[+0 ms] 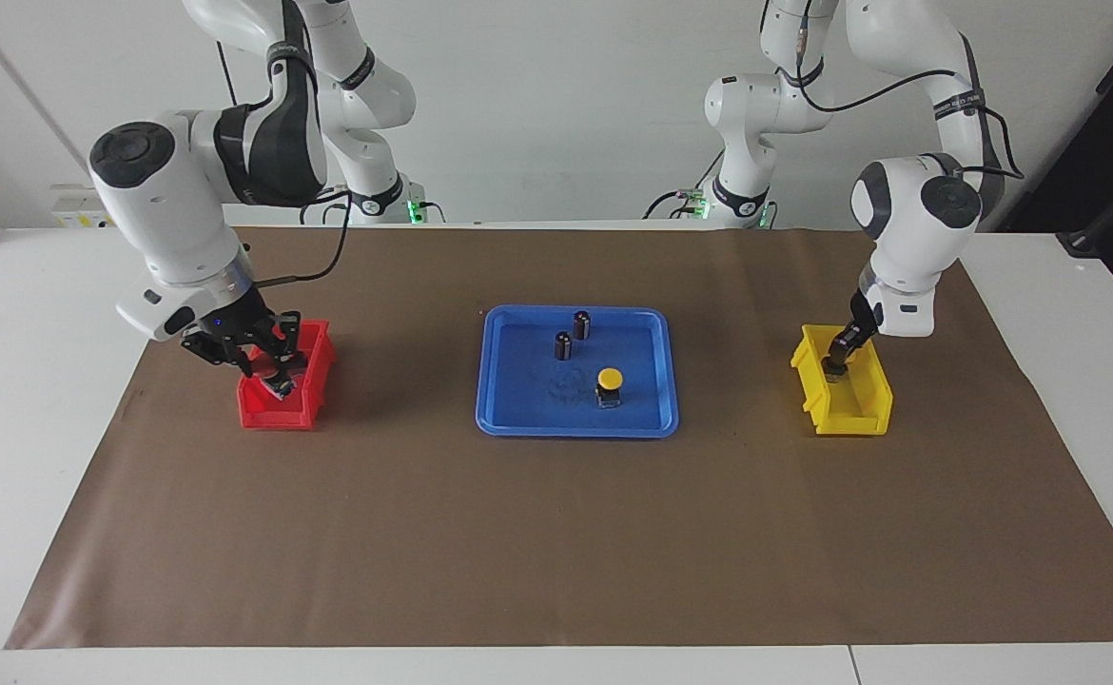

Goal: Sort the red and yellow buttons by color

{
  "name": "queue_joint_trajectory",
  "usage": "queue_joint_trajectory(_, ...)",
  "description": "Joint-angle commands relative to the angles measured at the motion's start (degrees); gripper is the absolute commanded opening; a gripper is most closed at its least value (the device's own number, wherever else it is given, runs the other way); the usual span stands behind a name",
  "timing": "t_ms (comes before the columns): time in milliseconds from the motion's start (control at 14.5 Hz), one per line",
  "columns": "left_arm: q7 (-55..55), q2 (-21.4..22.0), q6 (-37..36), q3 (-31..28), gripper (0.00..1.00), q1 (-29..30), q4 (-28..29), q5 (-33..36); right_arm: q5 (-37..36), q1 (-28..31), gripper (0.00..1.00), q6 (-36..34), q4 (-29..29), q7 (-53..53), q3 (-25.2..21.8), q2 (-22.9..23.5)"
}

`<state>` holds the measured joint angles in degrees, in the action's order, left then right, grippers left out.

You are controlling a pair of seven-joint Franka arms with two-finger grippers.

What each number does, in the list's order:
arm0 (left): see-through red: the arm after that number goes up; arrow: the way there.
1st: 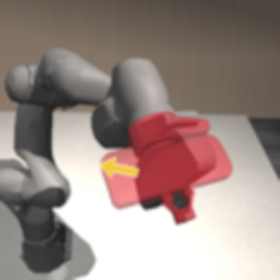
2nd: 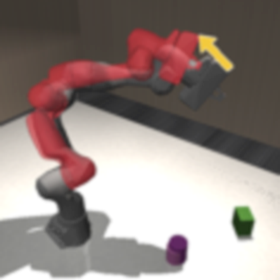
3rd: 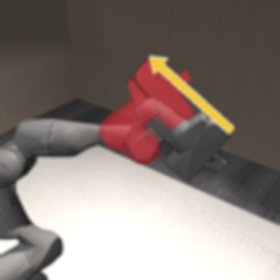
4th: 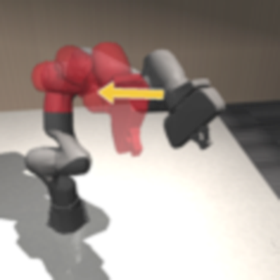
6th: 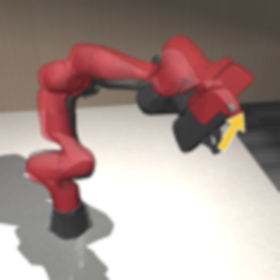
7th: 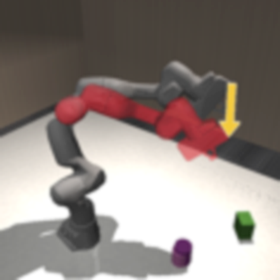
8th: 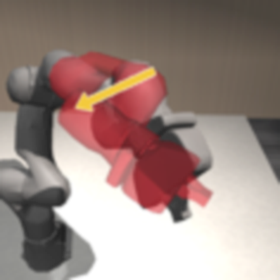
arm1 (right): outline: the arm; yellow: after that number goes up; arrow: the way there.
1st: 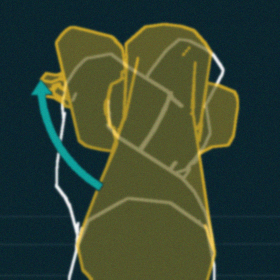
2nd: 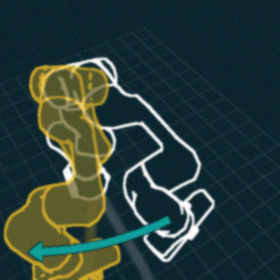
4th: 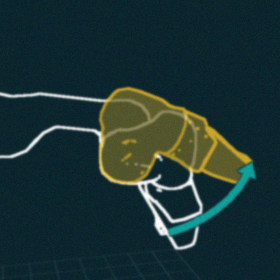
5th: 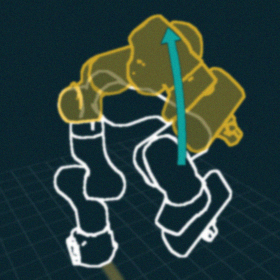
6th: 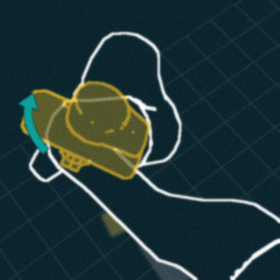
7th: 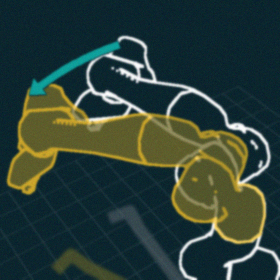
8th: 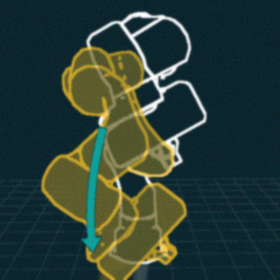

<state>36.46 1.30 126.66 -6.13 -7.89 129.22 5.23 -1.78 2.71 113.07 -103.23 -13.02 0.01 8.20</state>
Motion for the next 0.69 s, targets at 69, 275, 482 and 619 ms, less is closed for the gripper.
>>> queue_joint_trajectory(69,-0.2,1.0,-1.9,0.1,0.74,-0.2,-3.0,1.6,2.6,3.3,0.15,9.6,-13.2,-6.3,1.0,-5.6)
queue_joint_trajectory(275,-1.5,0.9,-9.2,0.8,1.00,-0.5,-11.8,1.5,2.6,4.8,0.15,10.2,-14.7,-8.6,1.0,-5.7)
queue_joint_trajectory(482,-1.7,1.3,-9.6,1.1,1.00,-6.9,-15.7,-0.5,2.6,4.5,0.15,14.7,-18.7,-8.3,1.0,-6.6)
queue_joint_trajectory(619,-0.9,1.3,-7.0,1.5,1.00,-11.2,-15.3,-4.3,2.6,4.8,0.15,15.9,-20.2,-8.3,1.0,-6.7)
